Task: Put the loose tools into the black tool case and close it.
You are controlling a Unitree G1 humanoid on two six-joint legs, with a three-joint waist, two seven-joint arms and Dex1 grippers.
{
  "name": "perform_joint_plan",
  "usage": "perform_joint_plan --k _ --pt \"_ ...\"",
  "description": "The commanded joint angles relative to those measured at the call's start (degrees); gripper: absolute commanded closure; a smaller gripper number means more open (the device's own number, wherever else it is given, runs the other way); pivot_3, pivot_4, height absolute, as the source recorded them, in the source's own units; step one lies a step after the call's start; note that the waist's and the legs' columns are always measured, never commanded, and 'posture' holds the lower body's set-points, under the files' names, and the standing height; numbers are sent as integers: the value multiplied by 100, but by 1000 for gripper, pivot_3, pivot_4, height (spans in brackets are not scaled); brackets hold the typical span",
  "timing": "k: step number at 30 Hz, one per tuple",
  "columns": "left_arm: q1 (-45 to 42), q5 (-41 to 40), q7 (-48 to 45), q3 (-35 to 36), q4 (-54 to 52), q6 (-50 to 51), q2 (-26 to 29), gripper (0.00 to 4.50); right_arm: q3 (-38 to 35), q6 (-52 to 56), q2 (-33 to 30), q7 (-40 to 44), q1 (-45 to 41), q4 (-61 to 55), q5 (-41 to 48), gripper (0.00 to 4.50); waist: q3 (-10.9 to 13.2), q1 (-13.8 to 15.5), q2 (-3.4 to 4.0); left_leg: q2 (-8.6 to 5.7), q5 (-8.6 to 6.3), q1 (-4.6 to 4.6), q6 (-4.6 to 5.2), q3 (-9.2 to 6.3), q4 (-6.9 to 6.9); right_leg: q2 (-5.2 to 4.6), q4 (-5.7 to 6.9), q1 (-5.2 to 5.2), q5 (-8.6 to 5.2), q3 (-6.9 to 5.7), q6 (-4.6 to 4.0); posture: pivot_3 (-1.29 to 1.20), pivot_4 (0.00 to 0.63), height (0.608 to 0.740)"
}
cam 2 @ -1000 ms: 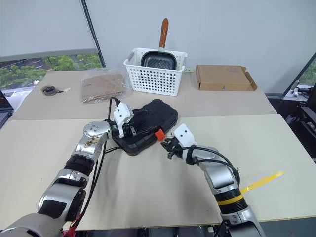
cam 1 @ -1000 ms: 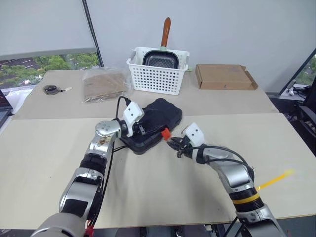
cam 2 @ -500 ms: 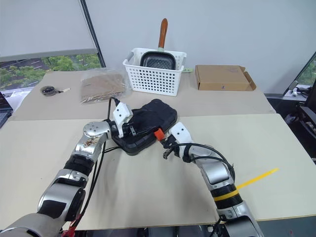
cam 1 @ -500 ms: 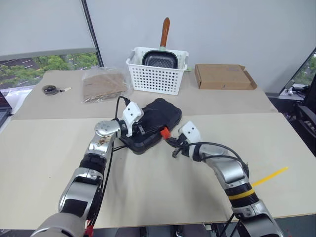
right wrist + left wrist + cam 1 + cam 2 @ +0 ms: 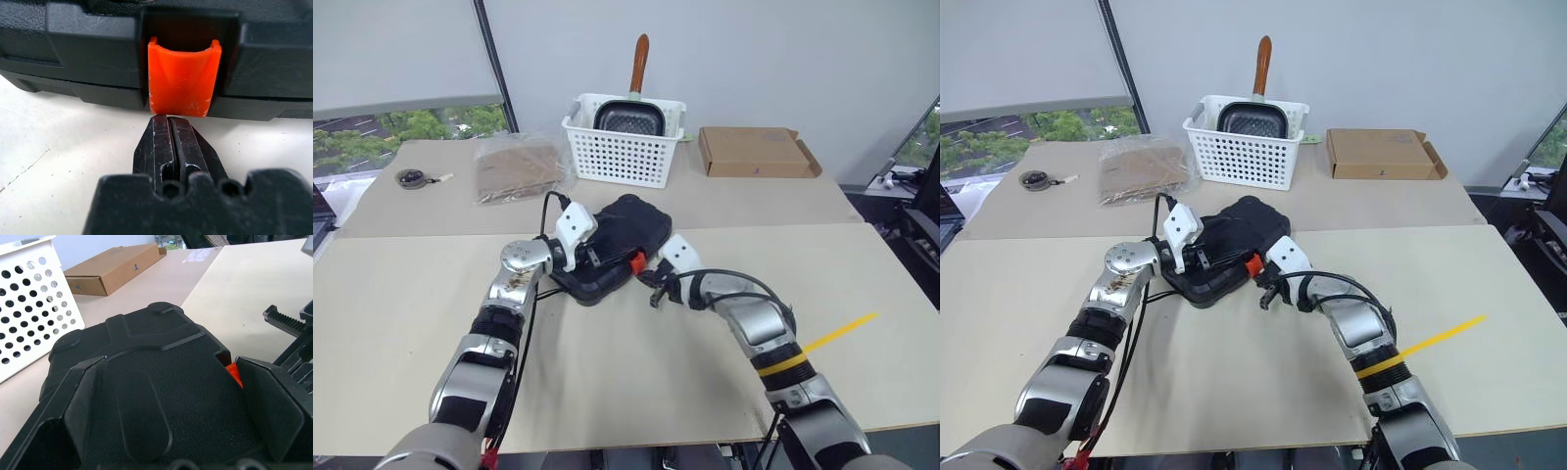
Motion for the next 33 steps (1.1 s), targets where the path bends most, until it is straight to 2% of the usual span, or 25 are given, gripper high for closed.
perform_joint_plan --k 1,9,17,23,33 --pt "308 204 -11 -192 307 170 -73 0 -15 -206 92 54 -354 -161 23 4484 0 -2 0 0 0 0 -1 0 0 0 0 0 0 0 0 0 150 700" --pt "327 204 -7 -180 293 187 -55 0 -20 -66 -353 363 140 -614 50 4484 -1 6 2 0 -1 -1 -1 0 -3 -1 -3 0 0 0 0 0 150 700" --pt "312 214 -23 -182 312 189 -38 0 -369 -143 -461 45 511 -1345 96 4484 -5 21 9 0 -1 -7 0 0 -12 0 -24 0 0 -2 0 0 150 700" --pt "292 195 -23 -180 339 203 -77 0 -368 -145 -271 -192 479 -1359 76 4484 -5 30 9 1 -2 -7 -2 -2 -15 0 -31 0 0 -5 1 0 150 700" --pt "274 192 -15 -173 347 218 -92 0 -256 -512 109 -352 2 -584 -61 4484 -5 -13 9 6 -2 -3 -2 0 -17 1 -36 1 4 -10 8 0 150 700"
